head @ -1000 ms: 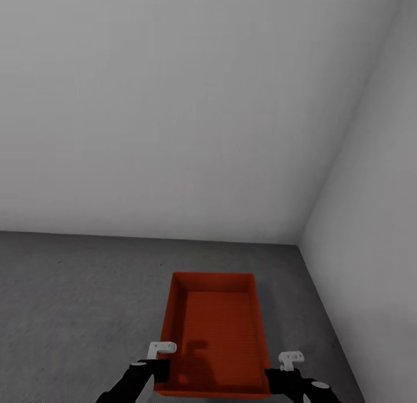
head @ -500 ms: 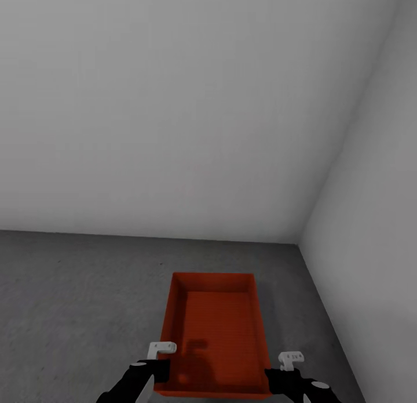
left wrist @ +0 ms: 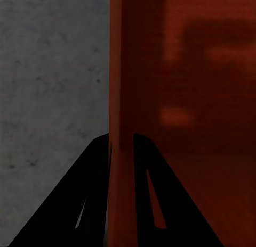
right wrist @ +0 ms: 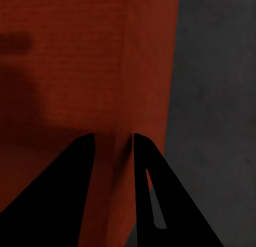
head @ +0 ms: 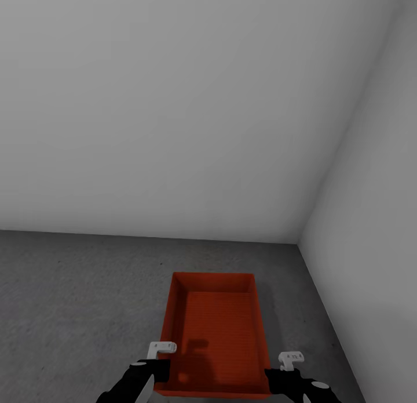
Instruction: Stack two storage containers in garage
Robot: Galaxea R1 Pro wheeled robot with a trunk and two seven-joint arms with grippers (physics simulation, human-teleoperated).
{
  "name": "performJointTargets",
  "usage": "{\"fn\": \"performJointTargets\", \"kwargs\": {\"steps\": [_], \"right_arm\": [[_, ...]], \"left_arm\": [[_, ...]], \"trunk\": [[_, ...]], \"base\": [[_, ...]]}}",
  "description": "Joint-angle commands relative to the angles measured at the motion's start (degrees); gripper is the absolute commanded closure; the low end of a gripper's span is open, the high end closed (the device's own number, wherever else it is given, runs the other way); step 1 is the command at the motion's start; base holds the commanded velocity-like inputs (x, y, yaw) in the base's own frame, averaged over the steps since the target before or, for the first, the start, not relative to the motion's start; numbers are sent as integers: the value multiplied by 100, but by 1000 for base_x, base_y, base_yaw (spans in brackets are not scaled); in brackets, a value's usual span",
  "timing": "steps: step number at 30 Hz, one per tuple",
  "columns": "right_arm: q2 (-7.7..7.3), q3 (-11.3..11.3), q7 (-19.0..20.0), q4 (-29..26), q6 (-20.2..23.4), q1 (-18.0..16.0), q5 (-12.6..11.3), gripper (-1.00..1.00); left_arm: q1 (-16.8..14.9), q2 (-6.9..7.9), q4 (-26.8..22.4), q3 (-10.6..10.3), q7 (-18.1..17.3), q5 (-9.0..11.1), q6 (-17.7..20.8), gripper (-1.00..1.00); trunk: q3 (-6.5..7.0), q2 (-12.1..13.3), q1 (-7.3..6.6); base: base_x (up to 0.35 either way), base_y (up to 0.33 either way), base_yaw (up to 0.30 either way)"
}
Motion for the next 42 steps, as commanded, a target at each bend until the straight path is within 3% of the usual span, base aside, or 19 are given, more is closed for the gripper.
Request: {"fn": "performJointTargets", "kwargs": {"steps": [1,7,24,42], "right_arm": [[175,50,-3,5,35,4,-25,100],[174,50,-3,6,35,4,-25,100],[176,54,-3,4,35,4,-25,100],[176,57,-3,4,35,4,-25,100]], "left_arm": [[-3,-23,-53,14,60,-3,-365,100],[-3,-23,-51,14,60,-3,-365,100],[-3,-23,-53,14,60,-3,-365,100],[-3,-23,-53,14,60,-3,-365,100]], "trunk": [[-5,-2,-1],[-23,-42,21],[-439,-724,395],[-475,-724,395]], "base": [[0,0,0],[0,0,0],[0,0,0],[0,0,0]]}}
